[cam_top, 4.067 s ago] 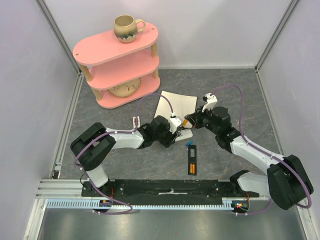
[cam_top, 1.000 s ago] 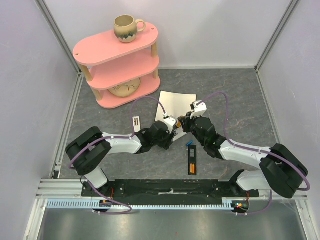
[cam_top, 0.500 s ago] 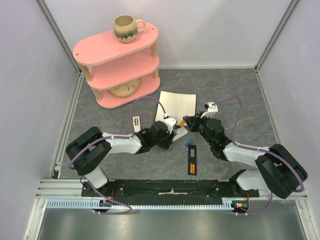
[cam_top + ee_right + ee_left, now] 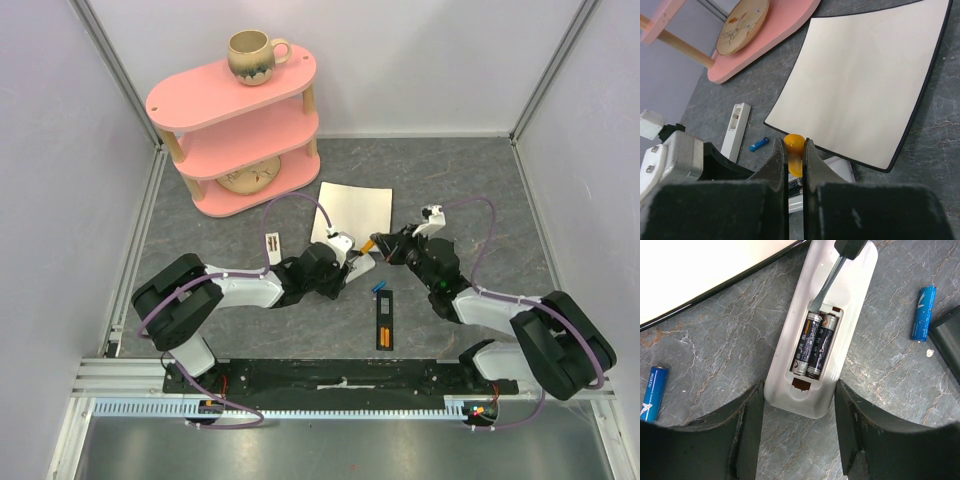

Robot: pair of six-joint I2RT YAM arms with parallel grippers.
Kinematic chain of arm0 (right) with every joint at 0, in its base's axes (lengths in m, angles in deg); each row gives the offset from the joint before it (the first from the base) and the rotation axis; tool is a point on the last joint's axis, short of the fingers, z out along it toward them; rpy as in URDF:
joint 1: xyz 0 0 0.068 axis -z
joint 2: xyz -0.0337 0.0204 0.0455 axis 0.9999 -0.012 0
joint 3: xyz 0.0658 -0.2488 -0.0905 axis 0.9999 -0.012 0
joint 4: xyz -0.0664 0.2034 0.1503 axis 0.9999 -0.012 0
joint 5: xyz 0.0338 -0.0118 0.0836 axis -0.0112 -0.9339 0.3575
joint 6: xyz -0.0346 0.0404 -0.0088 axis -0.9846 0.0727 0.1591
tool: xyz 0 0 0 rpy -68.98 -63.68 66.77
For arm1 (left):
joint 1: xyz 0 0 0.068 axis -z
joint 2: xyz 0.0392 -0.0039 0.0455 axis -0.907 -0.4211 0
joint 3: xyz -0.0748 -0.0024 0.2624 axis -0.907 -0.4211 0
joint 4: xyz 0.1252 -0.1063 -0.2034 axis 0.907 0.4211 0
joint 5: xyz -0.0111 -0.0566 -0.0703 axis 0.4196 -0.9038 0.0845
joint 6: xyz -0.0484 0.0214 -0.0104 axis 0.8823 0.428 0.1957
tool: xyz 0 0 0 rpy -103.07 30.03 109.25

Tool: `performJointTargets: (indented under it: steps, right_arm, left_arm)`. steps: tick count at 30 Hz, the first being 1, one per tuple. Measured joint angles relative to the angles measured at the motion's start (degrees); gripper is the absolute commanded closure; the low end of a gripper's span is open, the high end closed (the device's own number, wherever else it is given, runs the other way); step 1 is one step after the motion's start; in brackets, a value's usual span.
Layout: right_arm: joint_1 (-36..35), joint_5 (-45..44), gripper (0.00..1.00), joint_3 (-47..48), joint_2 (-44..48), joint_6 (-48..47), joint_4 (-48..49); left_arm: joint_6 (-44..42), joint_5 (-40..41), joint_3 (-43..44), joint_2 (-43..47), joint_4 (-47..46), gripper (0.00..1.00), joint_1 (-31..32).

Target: Unload the batteries from the remote control

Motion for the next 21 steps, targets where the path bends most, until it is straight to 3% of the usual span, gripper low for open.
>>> performJointTargets:
  steps: [16,17,20,21]
  right_arm:
    - [-1.42,8.94,1.00,0.00,3.96,5.11,-3.67]
    - [-1.42,8.63,1.00,0.00,4.24,4.81,-4.37]
    - [-1.42,7.78,1.00,0.04,5.86,3.54,-6.84]
    - [-1.44,7.48,1.00,0.28,6.47,2.99,-7.85]
  left_arm:
    - [0.00,0.70,0.24,-0.76,-1.42,0.97,0.02]
    - [0.00,0.70,0.24,-0.70,-1.40,0.94,0.02]
    - [0.00,0.50,0.13,-0.50,-1.40,0.58,0.02]
    - [0.02,0.42,0.02,-0.28,-1.38,0.41,0.00]
